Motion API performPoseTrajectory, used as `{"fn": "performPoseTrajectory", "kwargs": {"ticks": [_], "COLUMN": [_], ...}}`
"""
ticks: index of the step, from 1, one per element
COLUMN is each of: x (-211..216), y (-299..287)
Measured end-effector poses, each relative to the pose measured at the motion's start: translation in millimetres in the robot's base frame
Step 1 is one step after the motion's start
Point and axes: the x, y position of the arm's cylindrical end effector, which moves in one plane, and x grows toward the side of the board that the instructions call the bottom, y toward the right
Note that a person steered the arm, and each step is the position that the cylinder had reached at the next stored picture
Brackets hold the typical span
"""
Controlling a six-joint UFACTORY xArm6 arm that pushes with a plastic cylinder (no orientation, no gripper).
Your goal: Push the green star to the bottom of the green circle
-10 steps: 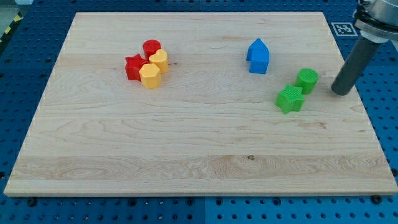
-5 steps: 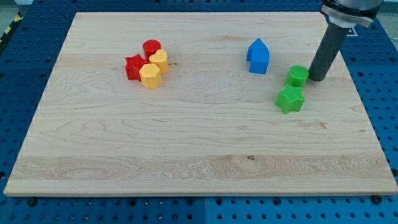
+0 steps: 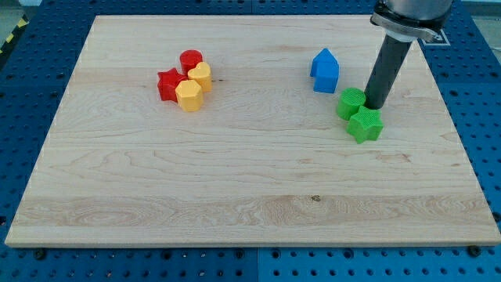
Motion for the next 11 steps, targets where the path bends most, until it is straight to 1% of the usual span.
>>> {"fn": "performPoseTrajectory", "kwargs": {"ticks": [1,2,3,4,5,7,8,9,11], "x": [2,23,44,58,58,58,58,70,71], "y": [2,44,55,48,41,-4,-9,-4,-3]}}
